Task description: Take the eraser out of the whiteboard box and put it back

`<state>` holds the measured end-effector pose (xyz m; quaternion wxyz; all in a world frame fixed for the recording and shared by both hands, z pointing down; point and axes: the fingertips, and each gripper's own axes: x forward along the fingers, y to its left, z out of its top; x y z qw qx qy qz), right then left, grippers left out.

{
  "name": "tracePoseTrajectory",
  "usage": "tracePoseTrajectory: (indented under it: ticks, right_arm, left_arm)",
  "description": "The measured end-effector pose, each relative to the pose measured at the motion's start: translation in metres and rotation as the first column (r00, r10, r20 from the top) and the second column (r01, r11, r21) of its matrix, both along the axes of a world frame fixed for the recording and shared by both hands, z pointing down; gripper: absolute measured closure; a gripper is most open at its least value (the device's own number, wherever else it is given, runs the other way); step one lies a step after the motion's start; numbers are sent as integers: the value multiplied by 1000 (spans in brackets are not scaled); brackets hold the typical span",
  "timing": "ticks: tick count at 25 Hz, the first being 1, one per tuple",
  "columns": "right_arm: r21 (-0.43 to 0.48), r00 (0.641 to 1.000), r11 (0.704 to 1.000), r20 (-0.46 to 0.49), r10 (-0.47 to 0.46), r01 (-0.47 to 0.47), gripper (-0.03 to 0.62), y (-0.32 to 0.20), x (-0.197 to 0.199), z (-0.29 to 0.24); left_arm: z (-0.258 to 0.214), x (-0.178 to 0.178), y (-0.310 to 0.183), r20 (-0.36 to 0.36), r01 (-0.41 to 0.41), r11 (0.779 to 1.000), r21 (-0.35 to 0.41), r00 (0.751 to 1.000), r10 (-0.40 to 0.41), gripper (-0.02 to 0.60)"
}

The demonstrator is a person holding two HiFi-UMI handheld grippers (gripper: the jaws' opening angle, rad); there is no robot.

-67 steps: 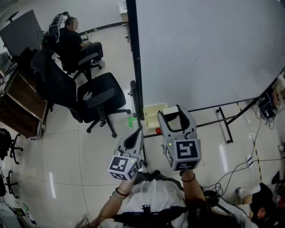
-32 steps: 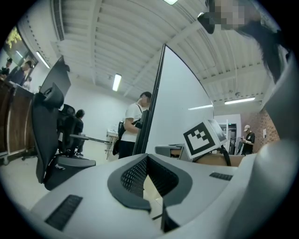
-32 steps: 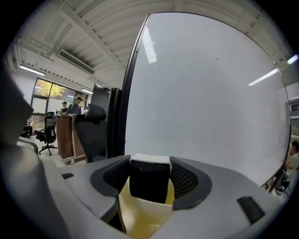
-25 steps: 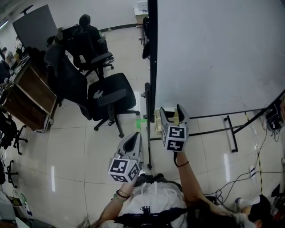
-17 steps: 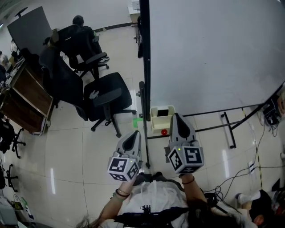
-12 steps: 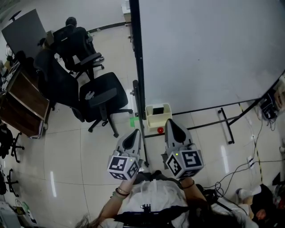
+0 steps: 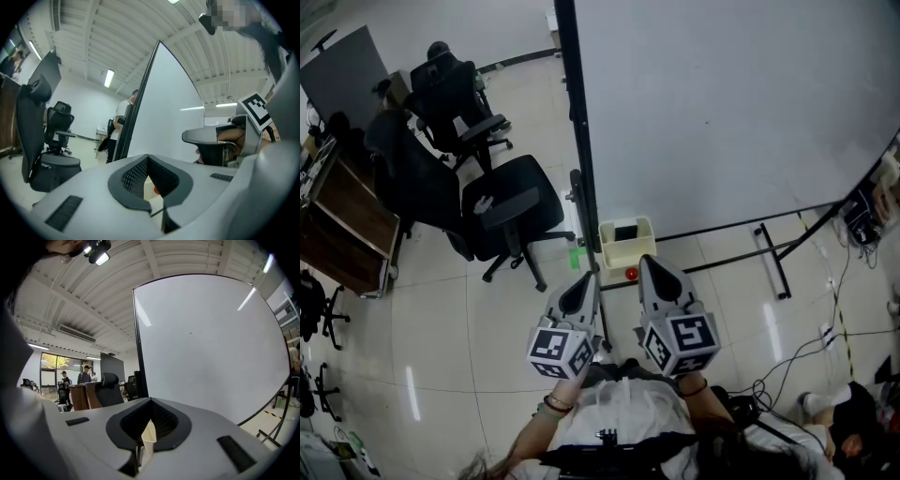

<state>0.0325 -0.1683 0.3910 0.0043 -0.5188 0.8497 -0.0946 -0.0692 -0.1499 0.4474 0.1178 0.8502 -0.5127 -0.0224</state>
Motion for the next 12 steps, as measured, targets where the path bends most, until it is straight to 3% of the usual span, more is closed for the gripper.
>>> tracePoseTrajectory:
  ticks: [12]
  right_arm:
    - [-20,1000,1000,-16,-25,25,592,-4,-7,6]
  left_arm:
    - [1,-13,-1,4,38,999,-4,999,-38,597]
